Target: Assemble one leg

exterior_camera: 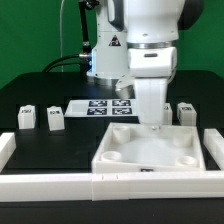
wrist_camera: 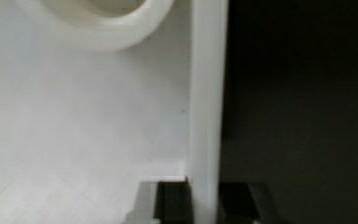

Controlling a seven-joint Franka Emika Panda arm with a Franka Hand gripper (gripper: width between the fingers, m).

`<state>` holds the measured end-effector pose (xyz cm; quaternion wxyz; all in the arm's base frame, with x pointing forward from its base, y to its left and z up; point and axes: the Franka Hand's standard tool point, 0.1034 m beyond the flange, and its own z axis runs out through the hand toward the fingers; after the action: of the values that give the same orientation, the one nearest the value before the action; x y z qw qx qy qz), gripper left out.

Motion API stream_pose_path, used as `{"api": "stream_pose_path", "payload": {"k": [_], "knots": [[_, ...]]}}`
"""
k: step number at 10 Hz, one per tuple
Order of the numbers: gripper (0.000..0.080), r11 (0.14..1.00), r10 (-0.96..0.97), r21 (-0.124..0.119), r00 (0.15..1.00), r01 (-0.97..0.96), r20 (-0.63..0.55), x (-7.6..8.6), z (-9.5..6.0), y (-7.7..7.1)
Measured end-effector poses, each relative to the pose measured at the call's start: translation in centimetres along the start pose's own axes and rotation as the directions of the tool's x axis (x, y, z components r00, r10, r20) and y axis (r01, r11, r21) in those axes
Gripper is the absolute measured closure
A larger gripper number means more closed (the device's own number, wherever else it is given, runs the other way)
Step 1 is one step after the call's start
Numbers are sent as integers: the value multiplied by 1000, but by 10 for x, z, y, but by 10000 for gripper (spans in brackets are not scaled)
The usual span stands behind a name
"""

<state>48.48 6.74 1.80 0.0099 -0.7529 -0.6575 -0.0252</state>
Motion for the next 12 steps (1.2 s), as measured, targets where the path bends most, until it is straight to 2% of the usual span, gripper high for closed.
{"api": "stream_pose_path", "payload": {"k": [4, 5, 7, 9, 10, 11, 12], "knots": [[742, 1000, 2, 0, 1000, -2, 0, 0, 0, 0], [742, 999, -34, -6, 999, 34, 4, 5, 0, 0], [742, 997, -70, 18, 997, 69, 38, 6, 0, 3], [742, 998, -68, 17, 997, 68, 37, 5, 0, 3], [669, 998, -68, 17, 997, 67, 37, 5, 0, 3], [526, 998, -68, 17, 997, 67, 37, 5, 0, 3], [526, 998, -68, 17, 997, 67, 37, 5, 1, 3]]}}
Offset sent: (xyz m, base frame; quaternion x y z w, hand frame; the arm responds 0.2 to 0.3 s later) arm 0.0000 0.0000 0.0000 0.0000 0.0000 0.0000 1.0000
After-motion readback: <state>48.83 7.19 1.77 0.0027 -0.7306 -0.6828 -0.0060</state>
